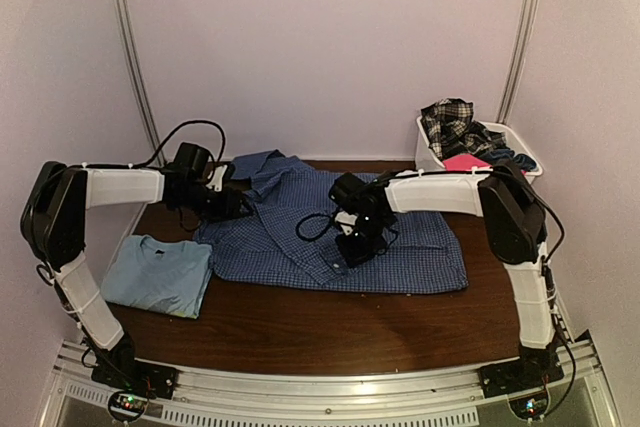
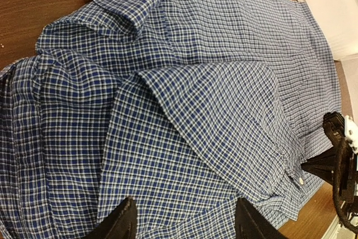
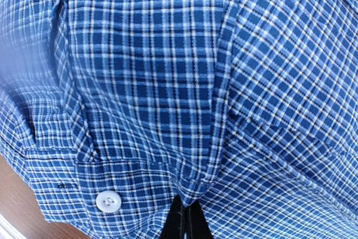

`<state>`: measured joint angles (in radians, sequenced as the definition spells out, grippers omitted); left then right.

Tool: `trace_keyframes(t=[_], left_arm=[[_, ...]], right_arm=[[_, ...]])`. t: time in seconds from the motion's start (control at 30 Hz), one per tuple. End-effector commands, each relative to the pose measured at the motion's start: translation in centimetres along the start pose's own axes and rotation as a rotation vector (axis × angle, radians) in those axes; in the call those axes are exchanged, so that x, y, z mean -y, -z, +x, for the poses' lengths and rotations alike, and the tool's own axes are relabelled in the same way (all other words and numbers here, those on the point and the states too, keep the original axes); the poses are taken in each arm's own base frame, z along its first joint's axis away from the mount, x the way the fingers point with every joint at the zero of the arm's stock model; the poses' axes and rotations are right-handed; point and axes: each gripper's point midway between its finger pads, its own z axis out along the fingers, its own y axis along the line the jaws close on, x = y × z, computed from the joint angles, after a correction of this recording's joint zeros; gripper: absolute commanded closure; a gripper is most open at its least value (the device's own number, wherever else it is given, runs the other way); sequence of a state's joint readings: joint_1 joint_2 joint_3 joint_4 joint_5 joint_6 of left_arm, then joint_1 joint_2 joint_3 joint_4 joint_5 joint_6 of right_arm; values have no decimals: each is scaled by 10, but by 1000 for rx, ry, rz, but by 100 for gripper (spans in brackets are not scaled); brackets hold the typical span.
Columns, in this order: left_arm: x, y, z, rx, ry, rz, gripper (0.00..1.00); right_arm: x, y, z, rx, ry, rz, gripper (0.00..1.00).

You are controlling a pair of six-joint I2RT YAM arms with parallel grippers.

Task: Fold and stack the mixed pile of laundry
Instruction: Adjust the 1/3-folded shirt at the center of the board.

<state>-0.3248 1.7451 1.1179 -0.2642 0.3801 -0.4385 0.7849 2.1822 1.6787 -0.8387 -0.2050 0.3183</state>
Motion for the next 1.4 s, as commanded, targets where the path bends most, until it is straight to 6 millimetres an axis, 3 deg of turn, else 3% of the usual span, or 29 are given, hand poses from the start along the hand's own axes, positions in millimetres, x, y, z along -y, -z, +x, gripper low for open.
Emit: trace_keyframes(t=[0.0,0.17,0.33,0.57,0.7,0.8,0.9,1.07,1.2,1.37], left_arm=[[-9,12,-7,30,0,-33,39],[-22,18,-10,38,17,-64,39],[-31,24,-14,45,22,-81,39],[-44,34,-16,50,33,-107,38],[-50,40,-17,54,35,-119,38],[-51,41,-14,45,26,-124,38],[-52,40,-12,38,19,-125,38],[-49,37,-7,21,3,-98,37],[-45,38,-5,15,-17,-78,37],[-42,47,-3,19,-47,-82,37]], right_arm=[[4,31,-7,33,17,55,100],[3,69,-17,91,5,32,100],[13,88,-5,92,-15,20,100],[29,91,44,-8,-27,-15,100],[64,88,78,-67,-87,7,100],[90,85,88,-83,-154,3,100],[109,81,85,-95,-196,5,100],[117,78,57,-99,-187,13,99],[135,78,31,-85,-165,120,74],[152,77,26,-87,-144,216,69]])
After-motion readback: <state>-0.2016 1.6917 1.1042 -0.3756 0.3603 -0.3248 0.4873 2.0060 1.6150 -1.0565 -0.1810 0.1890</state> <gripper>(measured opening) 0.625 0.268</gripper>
